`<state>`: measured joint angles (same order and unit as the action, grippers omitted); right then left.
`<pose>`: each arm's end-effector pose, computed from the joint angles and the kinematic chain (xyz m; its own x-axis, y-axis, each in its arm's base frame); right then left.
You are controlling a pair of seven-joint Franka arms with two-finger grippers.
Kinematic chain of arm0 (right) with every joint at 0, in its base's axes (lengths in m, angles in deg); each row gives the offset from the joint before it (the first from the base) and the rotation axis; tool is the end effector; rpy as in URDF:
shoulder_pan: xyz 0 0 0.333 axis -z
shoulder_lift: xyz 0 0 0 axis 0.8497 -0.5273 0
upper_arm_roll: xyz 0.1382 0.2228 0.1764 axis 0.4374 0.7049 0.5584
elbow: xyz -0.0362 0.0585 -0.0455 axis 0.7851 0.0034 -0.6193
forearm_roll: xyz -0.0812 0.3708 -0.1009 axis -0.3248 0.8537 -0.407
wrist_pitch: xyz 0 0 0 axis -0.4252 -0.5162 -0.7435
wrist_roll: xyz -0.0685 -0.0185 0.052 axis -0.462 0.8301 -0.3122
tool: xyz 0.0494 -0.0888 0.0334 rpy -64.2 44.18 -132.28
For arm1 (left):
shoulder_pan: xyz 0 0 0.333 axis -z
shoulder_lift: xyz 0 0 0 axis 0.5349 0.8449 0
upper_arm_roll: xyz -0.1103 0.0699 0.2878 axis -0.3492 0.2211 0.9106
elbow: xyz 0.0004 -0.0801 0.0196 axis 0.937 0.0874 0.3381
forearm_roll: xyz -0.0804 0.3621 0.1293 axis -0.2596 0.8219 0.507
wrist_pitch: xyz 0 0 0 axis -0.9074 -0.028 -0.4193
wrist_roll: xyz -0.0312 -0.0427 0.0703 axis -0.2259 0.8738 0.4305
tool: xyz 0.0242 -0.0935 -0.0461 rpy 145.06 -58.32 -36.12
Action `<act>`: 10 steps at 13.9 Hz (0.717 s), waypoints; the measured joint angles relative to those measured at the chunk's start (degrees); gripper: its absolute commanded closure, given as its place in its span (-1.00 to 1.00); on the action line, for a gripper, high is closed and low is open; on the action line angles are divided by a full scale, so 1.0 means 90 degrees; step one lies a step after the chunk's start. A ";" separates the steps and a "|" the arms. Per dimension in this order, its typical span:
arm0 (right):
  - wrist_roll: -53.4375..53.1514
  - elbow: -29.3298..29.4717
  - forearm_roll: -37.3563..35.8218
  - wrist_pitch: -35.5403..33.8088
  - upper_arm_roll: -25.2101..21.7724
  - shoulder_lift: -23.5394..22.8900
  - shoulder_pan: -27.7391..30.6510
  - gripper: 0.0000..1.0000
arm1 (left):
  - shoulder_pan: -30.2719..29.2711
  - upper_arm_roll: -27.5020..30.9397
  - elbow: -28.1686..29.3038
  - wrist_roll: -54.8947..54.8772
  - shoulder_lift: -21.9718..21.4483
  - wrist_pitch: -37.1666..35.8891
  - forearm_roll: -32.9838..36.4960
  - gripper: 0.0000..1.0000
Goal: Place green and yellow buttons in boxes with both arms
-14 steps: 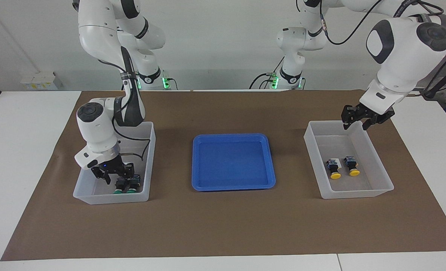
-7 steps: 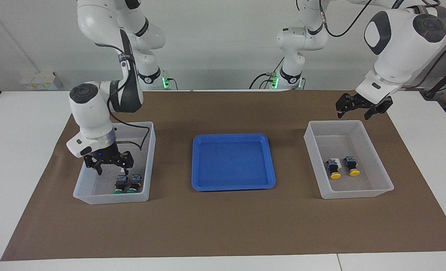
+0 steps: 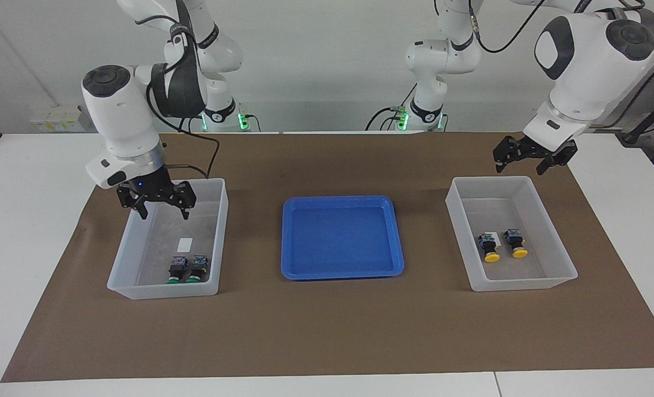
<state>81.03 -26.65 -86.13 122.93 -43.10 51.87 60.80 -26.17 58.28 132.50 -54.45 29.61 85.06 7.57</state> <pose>0.5946 0.0218 0.5090 0.9943 -0.0147 0.1058 -0.0190 -0.9990 0.0400 0.5797 -0.0266 0.5764 0.9815 -0.1751 -0.0770 -0.1773 -0.9839 -0.0228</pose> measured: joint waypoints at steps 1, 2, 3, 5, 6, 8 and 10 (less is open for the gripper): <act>0.0000 0.0053 0.0007 -0.0258 0.0000 0.0117 0.0000 -1.00 | -0.0001 0.0001 0.0003 0.0000 0.0000 0.0000 0.0000 -1.00; 0.0000 0.0165 0.0010 -0.0572 0.0000 0.0223 0.0000 -1.00 | -0.0001 0.0001 0.0003 0.0000 0.0000 0.0003 0.0000 -1.00; 0.0000 0.0338 0.0012 -0.0965 0.0000 0.0314 0.0001 -1.00 | -0.0001 0.0001 0.0003 0.0000 -0.0001 0.0008 0.0000 -1.00; 0.0000 0.0599 0.0017 -0.1552 0.0000 0.0458 0.0010 -1.00 | -0.0001 0.0001 0.0003 0.0000 -0.0002 0.0012 0.0000 -1.00; 0.0000 0.0617 0.0020 -0.1684 -0.0001 0.0540 0.0014 -1.00 | -0.0001 0.0000 0.0003 0.0000 -0.0004 0.0016 0.0000 -1.00; 0.0019 0.0584 0.0021 -0.1808 0.0000 0.0639 0.0015 -1.00 | 0.0000 -0.0006 0.0003 0.0000 -0.0008 0.0025 0.0000 -1.00; 0.0078 0.0559 0.0022 -0.1809 0.0000 0.0643 0.0015 -1.00 | 0.0006 -0.0017 0.0003 0.0000 -0.0010 0.0030 0.0000 -1.00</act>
<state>81.73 -21.62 -85.94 106.64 -43.11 57.66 60.94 -26.12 58.13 132.53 -54.45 29.52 85.33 7.57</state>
